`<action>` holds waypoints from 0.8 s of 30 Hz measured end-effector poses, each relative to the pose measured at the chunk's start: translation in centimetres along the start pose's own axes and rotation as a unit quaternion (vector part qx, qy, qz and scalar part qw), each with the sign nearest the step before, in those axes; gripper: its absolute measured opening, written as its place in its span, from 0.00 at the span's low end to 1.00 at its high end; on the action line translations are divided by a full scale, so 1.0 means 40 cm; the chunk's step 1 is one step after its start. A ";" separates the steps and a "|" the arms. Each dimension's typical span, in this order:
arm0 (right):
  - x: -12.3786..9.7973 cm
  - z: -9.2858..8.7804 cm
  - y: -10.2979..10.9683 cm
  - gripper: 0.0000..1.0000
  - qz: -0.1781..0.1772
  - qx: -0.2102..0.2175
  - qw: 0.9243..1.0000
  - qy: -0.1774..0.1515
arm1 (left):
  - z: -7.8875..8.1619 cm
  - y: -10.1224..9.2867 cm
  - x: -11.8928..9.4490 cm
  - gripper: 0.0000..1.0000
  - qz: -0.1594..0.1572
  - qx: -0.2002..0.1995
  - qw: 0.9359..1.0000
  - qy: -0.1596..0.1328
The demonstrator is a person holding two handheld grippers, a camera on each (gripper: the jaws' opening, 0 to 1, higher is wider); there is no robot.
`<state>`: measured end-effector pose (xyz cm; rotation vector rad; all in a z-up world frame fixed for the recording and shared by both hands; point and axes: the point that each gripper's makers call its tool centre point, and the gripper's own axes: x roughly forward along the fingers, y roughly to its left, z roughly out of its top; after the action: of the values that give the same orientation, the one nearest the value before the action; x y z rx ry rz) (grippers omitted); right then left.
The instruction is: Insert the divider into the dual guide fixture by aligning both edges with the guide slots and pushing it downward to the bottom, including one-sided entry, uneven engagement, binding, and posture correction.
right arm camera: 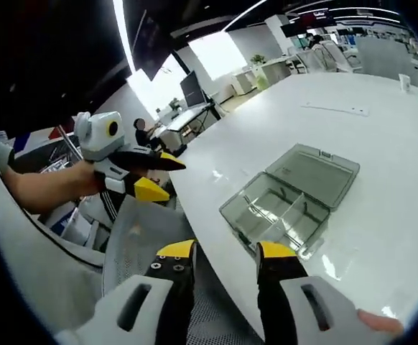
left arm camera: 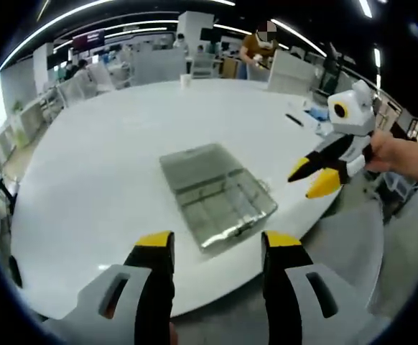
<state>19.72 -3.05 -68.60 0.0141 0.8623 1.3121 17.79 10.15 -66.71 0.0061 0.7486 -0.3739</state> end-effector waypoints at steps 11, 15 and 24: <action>0.020 0.016 0.035 0.35 -0.003 -0.026 0.999 -0.026 | -0.003 0.053 -0.008 0.46 -0.024 0.011 1.000 0.005; 0.031 0.003 0.048 0.39 -0.006 -0.035 0.999 -0.022 | -0.009 0.071 0.000 0.46 -0.032 0.005 0.999 0.006; 0.040 0.003 0.061 0.45 -0.025 -0.048 0.998 -0.031 | -0.021 0.095 0.023 0.46 -0.057 0.004 0.998 0.007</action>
<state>17.74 -0.92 -68.25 -0.0419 0.7411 1.2980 19.10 13.50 -68.42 -0.0255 0.7626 -0.4858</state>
